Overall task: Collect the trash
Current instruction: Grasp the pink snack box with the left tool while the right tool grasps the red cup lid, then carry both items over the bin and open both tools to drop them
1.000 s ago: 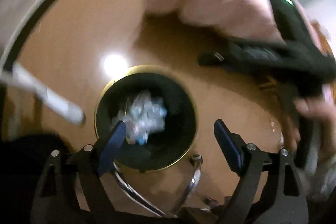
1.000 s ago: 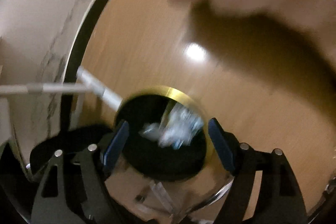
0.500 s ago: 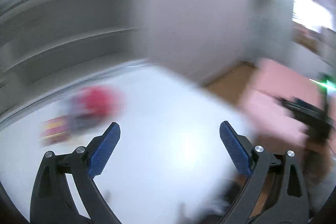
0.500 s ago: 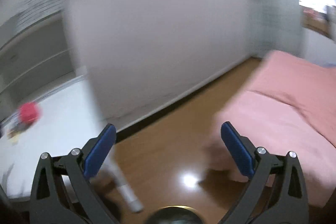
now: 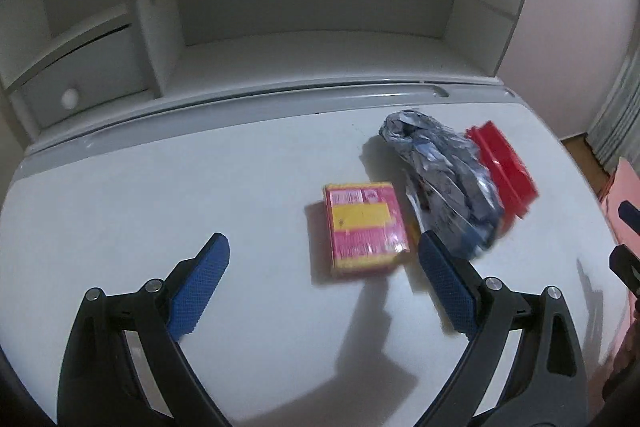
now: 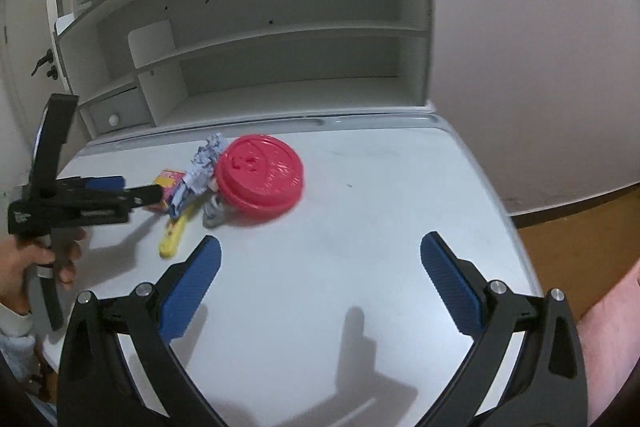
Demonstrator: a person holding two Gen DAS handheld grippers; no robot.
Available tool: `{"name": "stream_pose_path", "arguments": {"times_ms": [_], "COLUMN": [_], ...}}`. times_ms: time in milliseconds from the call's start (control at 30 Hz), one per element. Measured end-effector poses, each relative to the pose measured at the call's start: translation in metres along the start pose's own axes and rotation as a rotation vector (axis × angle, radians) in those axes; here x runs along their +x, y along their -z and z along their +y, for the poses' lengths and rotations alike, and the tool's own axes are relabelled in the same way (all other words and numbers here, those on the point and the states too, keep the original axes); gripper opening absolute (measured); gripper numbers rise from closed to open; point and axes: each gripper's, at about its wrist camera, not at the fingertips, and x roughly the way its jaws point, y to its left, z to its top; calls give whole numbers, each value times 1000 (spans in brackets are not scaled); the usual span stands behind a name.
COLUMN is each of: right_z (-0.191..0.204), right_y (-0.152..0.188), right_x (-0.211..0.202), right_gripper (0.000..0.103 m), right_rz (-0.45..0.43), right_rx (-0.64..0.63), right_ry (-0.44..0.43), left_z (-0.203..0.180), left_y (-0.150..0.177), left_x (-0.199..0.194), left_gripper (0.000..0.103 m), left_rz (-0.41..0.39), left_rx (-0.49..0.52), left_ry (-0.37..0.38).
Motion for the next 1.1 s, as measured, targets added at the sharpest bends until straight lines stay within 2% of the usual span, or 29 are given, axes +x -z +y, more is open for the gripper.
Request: {"name": "stream_pose_path", "arguments": {"times_ms": [133,233,400,467,533,600,767,1000,1100], "right_z": [4,16,22,21,18,18,16,6,1], "right_y": [-18,-31,-45,-48,-49,-49,-51,-59,-52], "right_x": [33,58,94,106,114,118,110,72,60], "right_gripper": [97,97,97,97,97,80,78,78,79], "right_rz": [58,89,139,167,186,190,168,89,90], "right_rx": [17,4,31,49,72,94,105,113,113], "right_ry": [-31,-61,-117,-141,-176,-215,-224,-207,-199], "left_z": [7,8,18,25,29,31,31,27,25], "left_y": [-13,-13,-15,-17,-18,-16,-16,-15,-11], "left_x": [27,25,21,21,20,19,10,-18,-33], "left_gripper": [92,90,41,41,41,41,41,41,41], "left_rz": [50,43,28,25,23,24,3,-36,-52], "left_rx": [17,29,58,39,29,29,31,29,29], "left_ry": [12,16,24,62,67,68,95,111,112]}}
